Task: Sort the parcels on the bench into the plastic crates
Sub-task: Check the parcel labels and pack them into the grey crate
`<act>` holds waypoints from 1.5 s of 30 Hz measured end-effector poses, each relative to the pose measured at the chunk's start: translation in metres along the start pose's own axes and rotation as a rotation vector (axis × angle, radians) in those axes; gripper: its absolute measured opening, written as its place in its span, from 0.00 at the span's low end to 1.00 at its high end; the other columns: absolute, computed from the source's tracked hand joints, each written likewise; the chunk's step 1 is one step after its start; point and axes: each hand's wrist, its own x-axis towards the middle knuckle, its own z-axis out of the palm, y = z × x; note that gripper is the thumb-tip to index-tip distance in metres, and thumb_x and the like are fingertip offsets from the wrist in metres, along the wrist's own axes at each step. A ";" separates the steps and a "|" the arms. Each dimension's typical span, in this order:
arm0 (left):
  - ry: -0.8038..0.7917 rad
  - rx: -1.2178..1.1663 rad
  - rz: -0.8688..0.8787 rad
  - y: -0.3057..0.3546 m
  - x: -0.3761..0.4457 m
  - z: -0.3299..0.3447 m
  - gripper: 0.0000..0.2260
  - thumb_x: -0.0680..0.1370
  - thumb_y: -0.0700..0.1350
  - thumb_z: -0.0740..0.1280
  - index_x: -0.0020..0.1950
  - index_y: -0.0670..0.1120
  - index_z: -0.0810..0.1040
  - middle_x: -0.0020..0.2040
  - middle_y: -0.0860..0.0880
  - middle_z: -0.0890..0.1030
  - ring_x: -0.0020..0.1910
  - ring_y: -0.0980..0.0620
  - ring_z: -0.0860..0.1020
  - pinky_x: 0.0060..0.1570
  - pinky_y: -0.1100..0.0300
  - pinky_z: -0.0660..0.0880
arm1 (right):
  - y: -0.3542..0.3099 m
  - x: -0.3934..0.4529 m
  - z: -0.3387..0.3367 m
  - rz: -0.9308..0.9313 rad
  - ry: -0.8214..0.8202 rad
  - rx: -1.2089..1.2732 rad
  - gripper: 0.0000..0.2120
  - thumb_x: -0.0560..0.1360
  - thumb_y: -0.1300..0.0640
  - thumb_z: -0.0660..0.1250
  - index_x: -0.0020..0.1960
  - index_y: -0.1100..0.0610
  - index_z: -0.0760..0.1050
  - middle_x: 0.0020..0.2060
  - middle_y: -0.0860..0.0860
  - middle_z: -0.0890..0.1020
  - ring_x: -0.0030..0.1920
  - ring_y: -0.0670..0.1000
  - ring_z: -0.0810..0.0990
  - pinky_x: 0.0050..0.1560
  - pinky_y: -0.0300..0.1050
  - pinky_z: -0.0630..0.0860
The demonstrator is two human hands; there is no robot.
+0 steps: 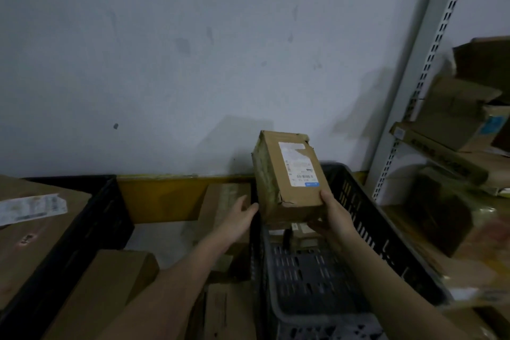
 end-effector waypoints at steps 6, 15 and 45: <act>-0.081 0.109 -0.046 -0.009 0.014 0.043 0.34 0.81 0.50 0.63 0.82 0.48 0.49 0.79 0.47 0.62 0.74 0.46 0.65 0.73 0.50 0.64 | -0.003 0.016 -0.051 0.050 0.013 -0.075 0.17 0.80 0.45 0.63 0.65 0.51 0.73 0.51 0.49 0.79 0.50 0.52 0.78 0.54 0.56 0.79; 0.136 0.381 -0.035 -0.031 0.011 0.094 0.40 0.80 0.39 0.61 0.80 0.53 0.35 0.78 0.42 0.61 0.57 0.46 0.77 0.47 0.55 0.78 | 0.021 0.041 -0.127 0.330 -0.131 -0.350 0.21 0.81 0.44 0.62 0.69 0.53 0.69 0.55 0.52 0.76 0.54 0.54 0.76 0.58 0.59 0.79; 0.214 0.394 -0.053 -0.037 0.013 0.098 0.40 0.79 0.37 0.63 0.81 0.53 0.40 0.61 0.43 0.78 0.45 0.46 0.79 0.40 0.52 0.78 | 0.094 0.087 -0.065 0.721 -0.563 -1.095 0.30 0.84 0.50 0.60 0.80 0.54 0.51 0.73 0.64 0.67 0.68 0.67 0.72 0.63 0.62 0.75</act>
